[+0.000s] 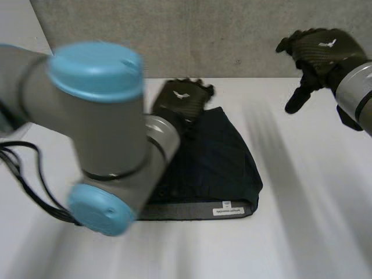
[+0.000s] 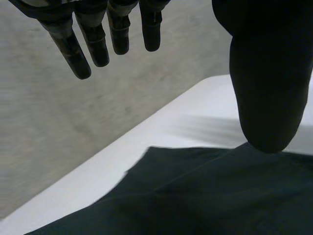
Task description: Fold the shorts.
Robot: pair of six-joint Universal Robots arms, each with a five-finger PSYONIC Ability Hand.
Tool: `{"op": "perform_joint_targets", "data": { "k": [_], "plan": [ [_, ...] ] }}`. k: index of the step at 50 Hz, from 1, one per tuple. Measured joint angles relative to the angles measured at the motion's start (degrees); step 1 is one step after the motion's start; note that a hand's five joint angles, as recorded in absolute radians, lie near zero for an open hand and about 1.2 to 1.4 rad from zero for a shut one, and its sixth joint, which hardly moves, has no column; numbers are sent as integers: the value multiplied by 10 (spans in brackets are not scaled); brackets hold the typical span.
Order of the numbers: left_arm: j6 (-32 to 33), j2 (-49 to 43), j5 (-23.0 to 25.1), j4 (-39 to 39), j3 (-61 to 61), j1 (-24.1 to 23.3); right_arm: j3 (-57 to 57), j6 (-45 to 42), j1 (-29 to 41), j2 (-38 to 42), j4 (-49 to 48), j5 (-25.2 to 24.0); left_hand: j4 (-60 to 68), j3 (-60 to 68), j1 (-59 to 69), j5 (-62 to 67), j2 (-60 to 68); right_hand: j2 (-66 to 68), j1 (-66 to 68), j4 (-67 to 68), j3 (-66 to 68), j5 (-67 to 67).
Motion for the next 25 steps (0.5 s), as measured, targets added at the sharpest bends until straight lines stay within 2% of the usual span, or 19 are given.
{"op": "perform_joint_targets", "data": {
  "k": [7,11,18,25],
  "plan": [
    [16,95,-5,2,-122,66,59,-59,7,12,33,-56,0,0,0,0,0,0,0,0,0,0],
    [28,125,-3,12,-187,105,112,-57,12,16,25,-69,0,0,0,0,0,0,0,0,0,0],
    [97,124,0,53,-278,179,254,14,34,26,-103,-69,0,0,0,0,0,0,0,0,0,0],
    [151,78,0,113,-302,216,329,37,56,64,-222,-54,0,0,0,0,0,41,23,29,46,29]
  ]
}}
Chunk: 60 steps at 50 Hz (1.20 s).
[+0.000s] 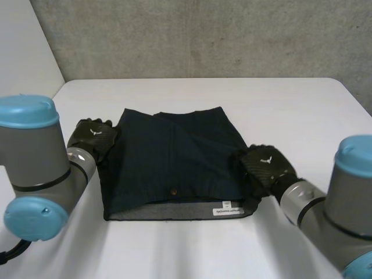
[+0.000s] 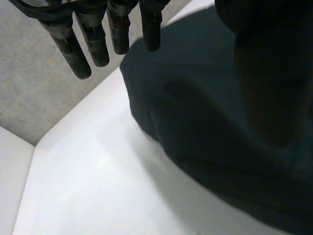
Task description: Fold the shorts.
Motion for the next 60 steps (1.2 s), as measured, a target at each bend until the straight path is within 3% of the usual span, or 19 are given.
{"op": "perform_joint_targets", "data": {
  "k": [3,7,9,17,25,32,34,36,37,39,51,56,59,60],
  "plan": [
    [17,-28,-2,23,0,6,9,0,12,32,-41,21,0,0,0,0,0,94,86,90,96,76],
    [25,-52,-4,36,1,6,-4,-6,19,70,-65,54,0,0,0,0,0,442,375,432,435,406],
    [24,-56,-5,38,-1,4,-18,-13,19,85,-67,70,0,0,0,0,0,500,413,501,494,477],
    [18,-27,-5,39,-19,2,-77,-87,6,106,-63,98,0,0,0,0,0,504,420,513,504,486],
    [14,64,-4,56,-55,3,-273,-277,-87,187,-83,92,0,0,0,0,0,504,426,514,504,486],
    [9,95,-4,65,-76,0,-435,-312,-114,285,-93,87,0,0,0,0,0,499,415,508,499,481],
    [8,98,-3,65,-81,-1,-453,-309,-115,299,-92,86,0,0,0,0,0,340,267,363,353,342],
    [8,99,-3,66,-84,-1,-460,-305,-114,306,-90,85,0,0,0,0,0,340,267,363,353,342],
    [8,99,-3,66,-86,-2,-459,-296,-113,306,-86,85,0,0,0,0,0,124,68,154,143,136],
    [8,98,-2,66,-88,-2,-446,-282,-111,298,-78,85,0,0,0,0,0,-38,-25,-28,-38,-26],
    [12,76,6,104,-73,-1,-262,-127,-107,91,39,84,0,0,0,0,0,-30,-16,-22,-30,-19],
    [13,32,31,130,-40,-2,-158,-35,-94,3,158,48,0,0,0,0,0,-2,-1,1,0,-4],
    [12,17,41,132,-28,-2,-129,-17,-87,-9,176,29,0,0,0,0,0,-2,-1,1,0,-3],
    [12,-3,52,133,-13,-3,-89,3,-79,-20,183,2,0,0,0,0,0,-2,-1,1,0,-3]
  ]
}}
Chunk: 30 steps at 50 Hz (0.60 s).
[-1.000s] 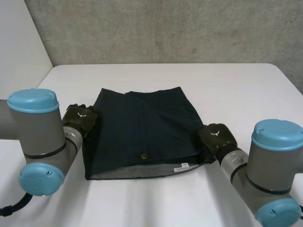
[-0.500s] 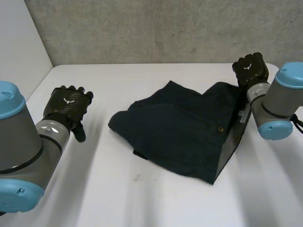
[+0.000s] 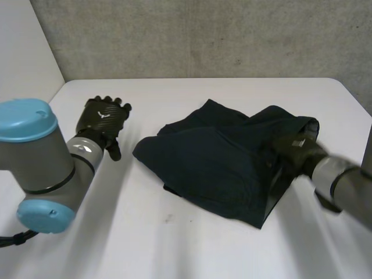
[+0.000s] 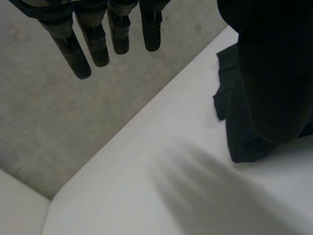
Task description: Fold the shorts.
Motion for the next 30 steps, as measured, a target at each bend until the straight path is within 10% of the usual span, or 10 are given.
{"op": "perform_joint_targets", "data": {
  "k": [17,25,30],
  "plan": [
    [-3,-129,45,-10,87,0,144,51,64,47,-202,-17,0,0,0,0,0,15,17,19,18,17],
    [-4,-132,42,-11,88,-1,134,7,79,84,-223,41,0,0,0,0,0,476,367,478,461,429],
    [-4,-131,43,-12,86,-1,135,-17,77,76,-239,59,0,0,0,0,0,494,397,511,496,462]
  ]
}}
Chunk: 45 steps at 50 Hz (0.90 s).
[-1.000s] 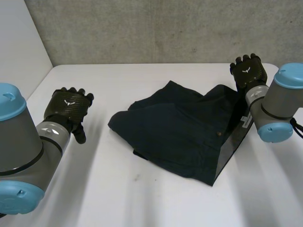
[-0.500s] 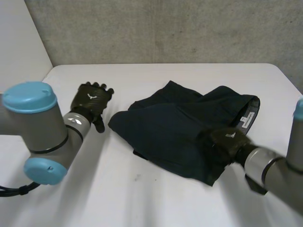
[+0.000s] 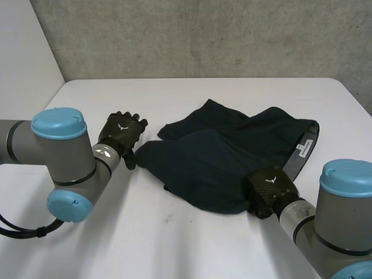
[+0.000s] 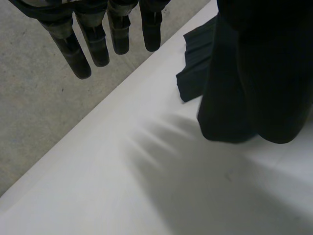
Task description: Fold the shorts.
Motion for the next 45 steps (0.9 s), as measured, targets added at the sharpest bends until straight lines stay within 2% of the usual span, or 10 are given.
{"op": "perform_joint_targets", "data": {
  "k": [19,22,23,24,25,26,31,33,36,45],
  "plan": [
    [2,-37,20,-2,19,-19,-8,-25,-4,-146,4,0,42,32,39,45,47,9,21,0,5,25],
    [0,-45,21,-4,31,-23,-13,-34,-4,-159,6,0,205,196,227,205,207,9,21,1,5,25],
    [-1,-46,21,-4,35,-24,-14,-35,-4,-160,6,0,205,196,227,205,207,9,21,1,5,25],
    [-5,-48,20,-6,43,-25,-17,-38,-4,-165,7,1,392,383,424,388,395,9,21,1,5,25],
    [-10,-46,18,-8,51,-25,-19,-41,-4,-168,7,1,499,495,513,492,506,9,21,1,5,25],
    [-16,-42,16,-11,56,-25,-24,-47,-4,-175,8,1,541,532,521,523,545,9,21,1,5,25],
    [-40,7,3,-31,70,-23,-54,-77,-5,-196,12,2,552,541,521,523,555,9,21,1,5,25],
    [-53,128,-18,-61,71,-24,-126,-123,-3,-223,42,4,552,542,521,523,555,9,21,4,5,25],
    [-51,217,-27,-84,68,-26,-182,-143,-2,-236,76,6,552,543,521,523,555,9,21,4,5,25],
    [-1,380,-33,-174,70,-30,-385,-169,-3,-219,255,1,553,546,521,523,555,9,21,4,5,25]
  ]
}}
